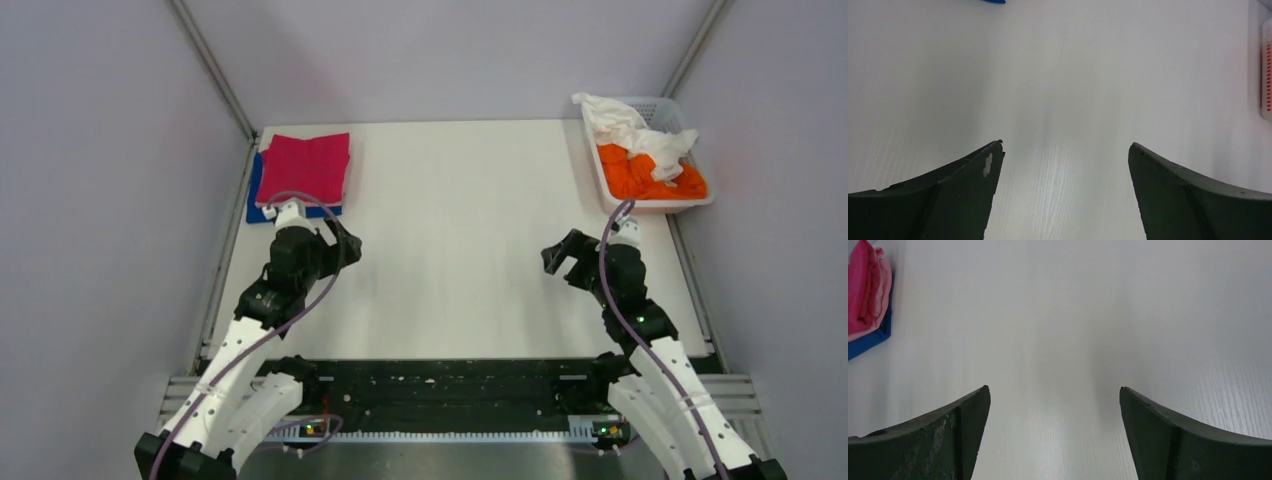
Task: Fold and stack the t-shirts
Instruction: Grab crumpled tshirt from bin with the right arm
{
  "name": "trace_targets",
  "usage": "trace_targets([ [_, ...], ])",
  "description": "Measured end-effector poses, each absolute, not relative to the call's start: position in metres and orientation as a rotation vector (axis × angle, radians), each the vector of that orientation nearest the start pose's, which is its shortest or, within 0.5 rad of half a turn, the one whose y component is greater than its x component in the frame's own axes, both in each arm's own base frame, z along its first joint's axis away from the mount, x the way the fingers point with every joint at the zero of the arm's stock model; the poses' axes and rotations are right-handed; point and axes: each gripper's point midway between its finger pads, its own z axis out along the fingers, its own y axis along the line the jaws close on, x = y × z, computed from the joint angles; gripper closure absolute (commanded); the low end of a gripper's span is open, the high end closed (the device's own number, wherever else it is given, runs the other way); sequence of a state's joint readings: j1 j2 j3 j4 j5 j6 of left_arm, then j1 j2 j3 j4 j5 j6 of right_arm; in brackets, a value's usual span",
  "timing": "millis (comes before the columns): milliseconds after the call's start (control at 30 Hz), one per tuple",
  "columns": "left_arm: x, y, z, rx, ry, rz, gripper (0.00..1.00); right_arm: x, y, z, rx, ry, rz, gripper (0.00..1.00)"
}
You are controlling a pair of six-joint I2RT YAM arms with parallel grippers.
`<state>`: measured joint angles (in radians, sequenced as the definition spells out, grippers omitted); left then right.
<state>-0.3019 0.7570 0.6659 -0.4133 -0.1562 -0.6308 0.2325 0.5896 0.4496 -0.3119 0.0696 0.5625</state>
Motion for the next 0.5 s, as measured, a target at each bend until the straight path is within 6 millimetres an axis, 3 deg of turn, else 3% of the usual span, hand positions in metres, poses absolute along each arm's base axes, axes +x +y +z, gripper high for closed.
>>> trace_targets([
  [167,0.270,-0.081,0.183,-0.447,2.040,-0.413,0.01,0.260,0.070,0.151,0.380,1.985,0.431,0.01],
  [267,0.273,-0.080,0.185,-0.454,2.025,-0.413,0.01,0.276,0.068,0.166,0.391,1.967,0.402,0.01],
  [400,0.282,-0.080,0.186,-0.462,2.009,-0.405,0.01,0.325,0.063,0.215,0.400,1.909,0.345,0.01],
  [500,0.287,-0.080,0.178,-0.469,2.030,-0.383,0.01,0.377,0.036,0.254,0.466,1.845,0.288,0.01],
])
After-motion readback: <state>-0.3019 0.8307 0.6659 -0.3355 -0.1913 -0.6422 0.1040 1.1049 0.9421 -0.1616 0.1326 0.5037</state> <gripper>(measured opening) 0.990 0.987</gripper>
